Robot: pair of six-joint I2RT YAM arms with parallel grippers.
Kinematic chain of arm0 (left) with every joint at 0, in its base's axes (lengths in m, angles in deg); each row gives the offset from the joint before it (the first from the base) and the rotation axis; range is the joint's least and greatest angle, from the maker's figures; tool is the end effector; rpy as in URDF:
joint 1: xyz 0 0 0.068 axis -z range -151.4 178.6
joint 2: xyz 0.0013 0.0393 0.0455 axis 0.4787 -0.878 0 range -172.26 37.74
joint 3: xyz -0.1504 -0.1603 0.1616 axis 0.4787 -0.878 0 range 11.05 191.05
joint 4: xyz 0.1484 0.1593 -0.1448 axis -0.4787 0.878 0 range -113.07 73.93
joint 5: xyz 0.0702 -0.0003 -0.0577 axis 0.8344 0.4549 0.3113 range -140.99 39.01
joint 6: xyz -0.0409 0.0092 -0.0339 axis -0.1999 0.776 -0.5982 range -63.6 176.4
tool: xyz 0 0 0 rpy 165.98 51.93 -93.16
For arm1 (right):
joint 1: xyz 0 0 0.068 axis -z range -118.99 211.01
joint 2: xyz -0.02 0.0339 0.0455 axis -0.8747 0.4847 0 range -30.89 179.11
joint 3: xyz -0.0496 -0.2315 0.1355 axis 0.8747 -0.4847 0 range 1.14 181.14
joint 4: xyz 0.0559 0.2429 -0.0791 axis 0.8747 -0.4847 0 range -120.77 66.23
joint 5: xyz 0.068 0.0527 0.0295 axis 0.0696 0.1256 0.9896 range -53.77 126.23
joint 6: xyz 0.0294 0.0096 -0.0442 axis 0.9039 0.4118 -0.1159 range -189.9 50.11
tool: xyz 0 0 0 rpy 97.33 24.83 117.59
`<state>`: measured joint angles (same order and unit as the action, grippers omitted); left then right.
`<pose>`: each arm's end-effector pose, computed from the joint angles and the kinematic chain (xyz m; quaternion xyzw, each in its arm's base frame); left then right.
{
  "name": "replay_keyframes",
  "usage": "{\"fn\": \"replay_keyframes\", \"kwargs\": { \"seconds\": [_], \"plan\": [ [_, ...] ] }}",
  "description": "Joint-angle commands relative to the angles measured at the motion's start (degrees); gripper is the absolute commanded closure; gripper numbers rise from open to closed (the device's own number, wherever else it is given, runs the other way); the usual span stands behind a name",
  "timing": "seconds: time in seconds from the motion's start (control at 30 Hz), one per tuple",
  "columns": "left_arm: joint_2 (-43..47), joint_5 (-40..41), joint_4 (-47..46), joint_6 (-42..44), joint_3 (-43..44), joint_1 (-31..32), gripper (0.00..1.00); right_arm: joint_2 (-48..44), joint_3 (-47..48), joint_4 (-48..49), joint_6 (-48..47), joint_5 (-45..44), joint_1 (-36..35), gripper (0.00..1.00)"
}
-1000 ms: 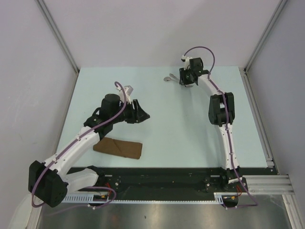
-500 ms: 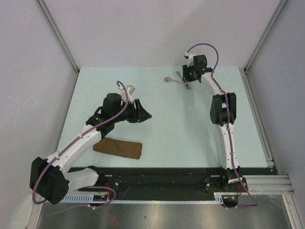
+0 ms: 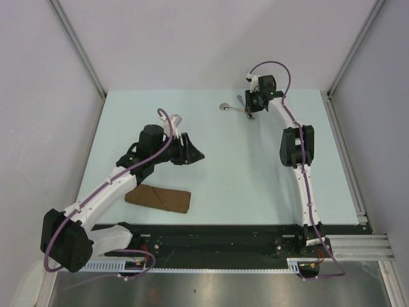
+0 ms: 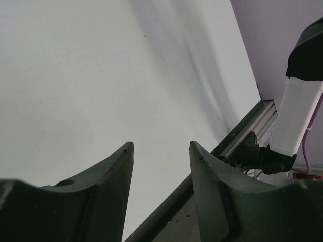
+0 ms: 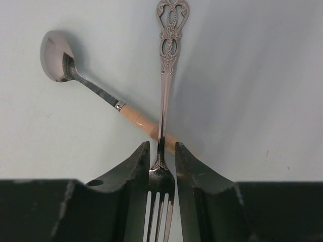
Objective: Fold the napkin into a case and place the utensils inside
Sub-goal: Pick up the fork from the corner of the board.
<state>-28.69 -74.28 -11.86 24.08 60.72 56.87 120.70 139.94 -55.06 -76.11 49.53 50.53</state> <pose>0.2228 -0.1357 0.2922 0.0744 0.8425 -0.4040 0.3484 0.5713 0.1140 0.1678 -0.1775 0.8983 0.1210 0.3832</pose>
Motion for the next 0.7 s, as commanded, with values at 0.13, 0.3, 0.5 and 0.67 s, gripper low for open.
{"fn": "replay_keyframes", "kwargs": {
  "seconds": [0.13,0.3,0.5,0.67],
  "plan": [
    [0.16,-2.81,-2.85,-1.43,0.43,0.38,0.47,1.25,3.41,-8.43,-0.28,-4.69,-1.47,0.69],
    [0.69,-3.25,-2.76,-1.61,0.43,0.38,0.47,-1.02,-0.98,-10.11,-0.29,-7.85,-3.23,0.71],
    [1.48,-3.52,-2.59,-1.87,0.16,0.38,0.47,-3.05,-6.53,-9.83,1.56,-8.99,-4.20,0.74],
    [2.54,-3.78,-2.94,-2.22,-0.80,0.38,0.47,-3.93,-10.30,-10.28,1.91,-9.60,-4.81,0.76]
  ]
}}
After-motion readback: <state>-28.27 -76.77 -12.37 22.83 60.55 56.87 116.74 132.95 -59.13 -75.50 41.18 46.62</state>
